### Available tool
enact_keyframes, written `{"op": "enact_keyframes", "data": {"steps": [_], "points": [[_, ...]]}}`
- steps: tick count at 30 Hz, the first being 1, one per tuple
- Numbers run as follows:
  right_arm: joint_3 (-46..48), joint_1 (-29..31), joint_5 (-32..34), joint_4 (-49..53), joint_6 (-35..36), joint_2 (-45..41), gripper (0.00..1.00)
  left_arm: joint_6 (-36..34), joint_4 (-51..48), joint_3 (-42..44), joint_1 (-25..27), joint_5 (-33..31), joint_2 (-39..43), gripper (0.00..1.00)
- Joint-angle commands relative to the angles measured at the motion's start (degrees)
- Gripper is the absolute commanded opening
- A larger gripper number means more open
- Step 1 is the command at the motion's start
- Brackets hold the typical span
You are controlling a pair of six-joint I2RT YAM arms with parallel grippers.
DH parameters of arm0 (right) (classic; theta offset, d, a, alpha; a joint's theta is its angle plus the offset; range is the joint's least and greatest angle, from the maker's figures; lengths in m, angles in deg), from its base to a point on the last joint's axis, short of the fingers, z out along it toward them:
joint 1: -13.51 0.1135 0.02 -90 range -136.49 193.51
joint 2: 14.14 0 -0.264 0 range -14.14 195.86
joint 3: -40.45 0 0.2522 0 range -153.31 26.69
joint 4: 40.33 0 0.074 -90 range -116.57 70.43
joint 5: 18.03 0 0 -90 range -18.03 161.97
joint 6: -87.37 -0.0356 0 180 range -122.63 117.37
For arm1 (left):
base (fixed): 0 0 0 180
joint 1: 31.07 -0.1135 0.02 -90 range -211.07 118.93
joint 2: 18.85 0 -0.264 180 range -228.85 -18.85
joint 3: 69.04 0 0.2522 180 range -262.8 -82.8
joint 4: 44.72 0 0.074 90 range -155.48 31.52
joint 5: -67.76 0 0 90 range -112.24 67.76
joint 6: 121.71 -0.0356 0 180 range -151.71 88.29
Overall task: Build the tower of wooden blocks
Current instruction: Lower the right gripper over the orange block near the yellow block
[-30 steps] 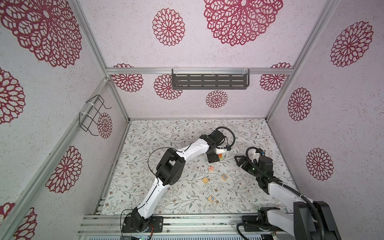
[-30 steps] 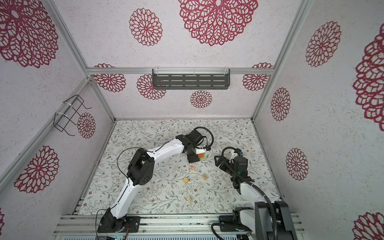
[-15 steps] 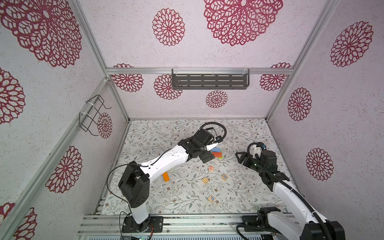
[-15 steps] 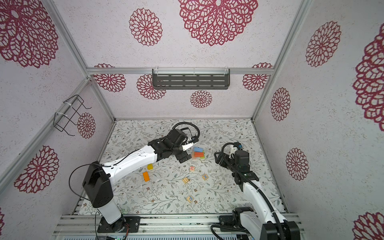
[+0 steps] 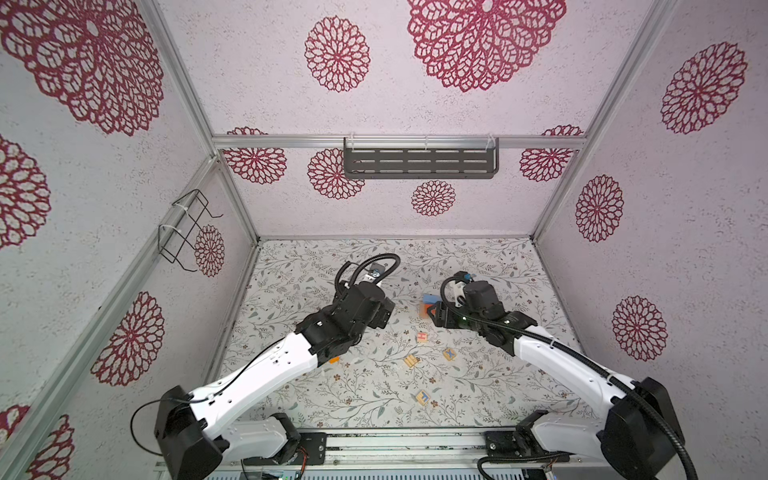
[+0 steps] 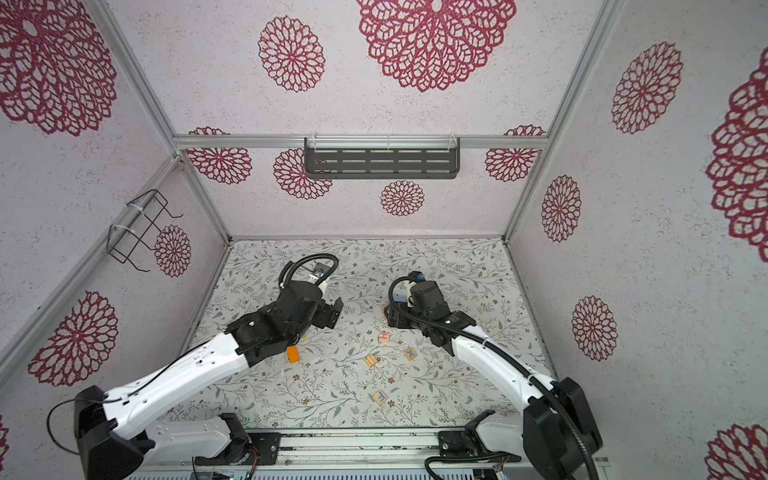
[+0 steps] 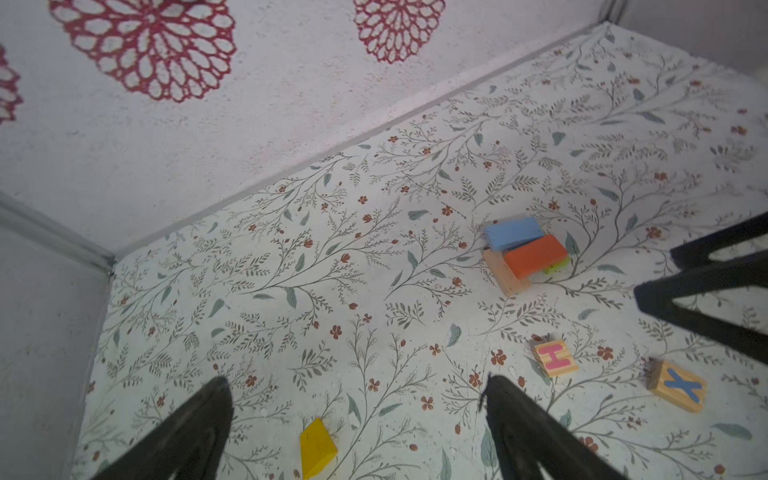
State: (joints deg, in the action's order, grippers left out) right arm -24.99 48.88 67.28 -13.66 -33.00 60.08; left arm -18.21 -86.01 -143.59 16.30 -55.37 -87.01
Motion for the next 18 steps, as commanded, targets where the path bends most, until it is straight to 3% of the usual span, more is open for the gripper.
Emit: {"op": "enact_keyframes", "data": {"steps": [1,7,13,18], "points": [[-5.3,4.7,4.7,3.3,1.2,4.4,0.73,12.4,-3.6,2.2,-2.1,-4.9,5.2,0.97],[-13.6,13.9,8.2,3.8,0.3,15.8,0.73,24.1,-15.9,4.8,-5.3,-11.4,16.9,0.97],[-24.6,21.2,10.1,5.8,0.2,27.4,0.75,30.7,-26.5,8.4,-8.7,-9.4,31.0,0.97],[-33.5,25.8,11.6,9.1,0.8,36.1,0.77,34.3,-34.1,9.2,-9.6,-7.0,37.1,0.97]]}}
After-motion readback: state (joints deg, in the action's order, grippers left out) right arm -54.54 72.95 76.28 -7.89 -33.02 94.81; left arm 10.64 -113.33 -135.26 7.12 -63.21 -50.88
